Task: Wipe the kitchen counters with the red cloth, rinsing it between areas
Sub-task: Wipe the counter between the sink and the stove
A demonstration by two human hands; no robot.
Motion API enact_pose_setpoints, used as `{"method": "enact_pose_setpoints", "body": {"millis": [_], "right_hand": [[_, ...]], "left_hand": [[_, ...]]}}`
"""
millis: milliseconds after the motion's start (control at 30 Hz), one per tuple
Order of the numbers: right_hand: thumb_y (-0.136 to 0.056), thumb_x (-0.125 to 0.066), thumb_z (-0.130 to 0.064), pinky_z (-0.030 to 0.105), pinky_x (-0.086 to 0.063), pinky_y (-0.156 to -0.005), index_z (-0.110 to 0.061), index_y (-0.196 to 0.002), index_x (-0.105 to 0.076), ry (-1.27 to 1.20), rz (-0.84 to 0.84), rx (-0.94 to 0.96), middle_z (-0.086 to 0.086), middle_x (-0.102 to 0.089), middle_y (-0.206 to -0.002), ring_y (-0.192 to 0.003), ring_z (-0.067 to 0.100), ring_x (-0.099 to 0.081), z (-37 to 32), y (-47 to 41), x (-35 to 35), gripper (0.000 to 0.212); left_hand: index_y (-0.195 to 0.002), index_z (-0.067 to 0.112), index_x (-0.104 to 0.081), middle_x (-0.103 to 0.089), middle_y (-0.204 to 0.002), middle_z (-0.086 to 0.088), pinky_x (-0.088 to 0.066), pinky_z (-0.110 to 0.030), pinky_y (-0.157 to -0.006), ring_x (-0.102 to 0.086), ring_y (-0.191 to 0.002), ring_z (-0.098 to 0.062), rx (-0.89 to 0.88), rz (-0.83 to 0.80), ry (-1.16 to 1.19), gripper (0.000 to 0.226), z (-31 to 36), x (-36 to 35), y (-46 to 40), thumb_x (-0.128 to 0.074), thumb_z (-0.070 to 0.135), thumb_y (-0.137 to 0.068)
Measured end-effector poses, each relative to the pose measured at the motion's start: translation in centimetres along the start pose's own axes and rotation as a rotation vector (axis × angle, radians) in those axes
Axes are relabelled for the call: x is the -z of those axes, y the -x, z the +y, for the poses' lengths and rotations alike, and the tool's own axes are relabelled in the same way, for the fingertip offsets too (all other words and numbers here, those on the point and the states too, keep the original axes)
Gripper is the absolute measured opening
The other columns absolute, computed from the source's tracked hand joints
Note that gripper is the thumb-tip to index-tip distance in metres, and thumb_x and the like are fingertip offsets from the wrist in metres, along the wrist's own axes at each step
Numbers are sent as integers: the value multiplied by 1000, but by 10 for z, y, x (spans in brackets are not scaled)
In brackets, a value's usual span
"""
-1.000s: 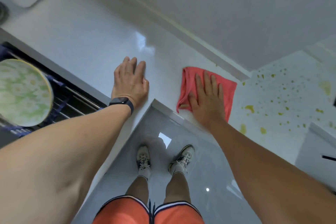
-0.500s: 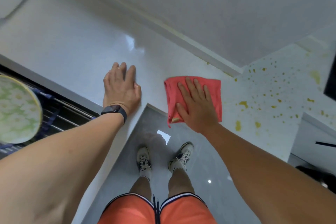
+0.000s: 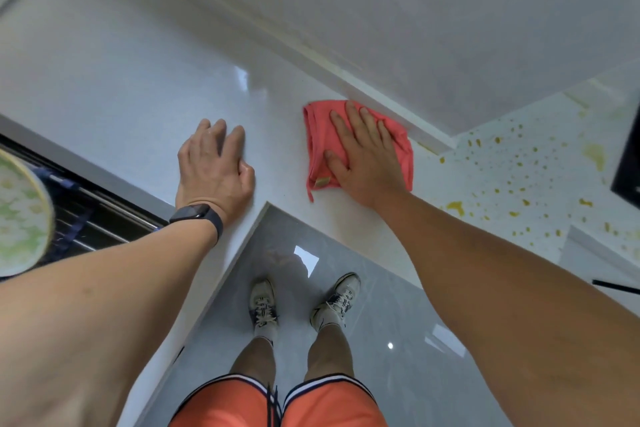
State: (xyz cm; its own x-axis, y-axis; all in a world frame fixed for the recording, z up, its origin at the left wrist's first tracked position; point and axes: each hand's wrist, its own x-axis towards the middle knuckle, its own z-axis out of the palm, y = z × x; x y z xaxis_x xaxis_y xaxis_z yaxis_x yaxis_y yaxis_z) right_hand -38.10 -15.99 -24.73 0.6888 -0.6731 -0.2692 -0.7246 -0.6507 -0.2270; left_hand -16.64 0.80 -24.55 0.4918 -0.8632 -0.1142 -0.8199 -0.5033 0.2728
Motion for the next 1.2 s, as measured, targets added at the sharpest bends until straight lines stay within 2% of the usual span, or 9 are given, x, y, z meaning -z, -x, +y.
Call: {"method": "enact_pose_setpoints", "body": {"millis": [133, 267, 433, 533, 667, 833, 933, 1033, 1200], "right_hand": [[-106, -32, -56, 39, 8, -128, -34, -165, -7, -36, 19, -95, -9, 5, -173, -159, 13, 9, 23, 35, -1, 68], [-103, -19, -59, 46, 5, -129, -31, -166, -1, -2, 0, -263, -4, 7, -174, -159, 16, 13, 60, 84, -6, 71], [-100, -11, -55, 48, 6, -128, -22, -166, -1, -13, 72, -444, 6, 5, -174, -160, 27, 9, 9, 55, -12, 74], [-104, -18, -51, 49, 8, -128, -21, -166, -1, -4, 42, -331, 6, 7, -174, -159, 27, 10, -25, 25, -11, 71], [-106, -20, -52, 48, 10, -127, -23, -166, 3, 17, -21, -136, 4, 10, -173, -159, 26, 13, -57, -15, -6, 70], [-106, -23, -59, 47, 6, -128, -28, -166, -3, 17, -53, 60, -2, 5, -174, -159, 21, 11, -21, -3, -1, 71], [-105, -27, -61, 42, 6, -128, -33, -166, -7, 4, 4, -82, -5, 1, -174, -160, 19, 7, 20, 37, -3, 70], [-105, -21, -62, 43, 8, -128, -34, -165, 0, 20, -14, -183, -6, 9, -174, -159, 18, 13, 43, 70, -5, 70], [-106, -16, -58, 48, 10, -127, -29, -165, 6, 12, -1, -357, 0, 13, -173, -159, 23, 16, 26, 75, -14, 70]], "left_hand": [[-130, 13, -47, -45, -130, -15, -35, -57, -107, -41, -130, -44, 18, -13, 20, 52, 2, 3, 2, -38, 31, -83], [-132, 13, -47, -44, -133, -16, -34, -58, -108, -40, -133, -45, 18, -30, 14, 53, 3, 3, 2, -40, 30, -83], [-129, 12, -47, -44, -130, -16, -36, -57, -105, -41, -131, -44, 1, -29, -10, 49, 2, 2, 1, -46, 27, -83], [-130, 11, -48, -45, -131, -17, -36, -57, -104, -41, -130, -45, -2, -26, -1, 51, 2, 1, 1, -44, 28, -82], [-136, 13, -48, -43, -141, -16, -29, -55, -113, -34, -142, -43, 12, 4, 40, 55, -2, -5, 2, -44, 28, -83], [-135, 15, -48, -42, -141, -14, -28, -55, -115, -34, -142, -42, 26, 19, 60, 54, 0, -5, 4, -42, 29, -83], [-132, 16, -47, -42, -138, -13, -29, -55, -113, -34, -141, -42, 24, 13, 59, 52, 3, -2, 4, -42, 30, -82], [-130, 14, -47, -43, -133, -14, -33, -56, -109, -38, -136, -44, 20, -1, 34, 52, 4, 3, 4, -40, 31, -81], [-133, 15, -46, -43, -136, -15, -32, -57, -111, -37, -138, -44, 18, -6, 26, 52, 3, 2, 5, -42, 30, -84]]}}
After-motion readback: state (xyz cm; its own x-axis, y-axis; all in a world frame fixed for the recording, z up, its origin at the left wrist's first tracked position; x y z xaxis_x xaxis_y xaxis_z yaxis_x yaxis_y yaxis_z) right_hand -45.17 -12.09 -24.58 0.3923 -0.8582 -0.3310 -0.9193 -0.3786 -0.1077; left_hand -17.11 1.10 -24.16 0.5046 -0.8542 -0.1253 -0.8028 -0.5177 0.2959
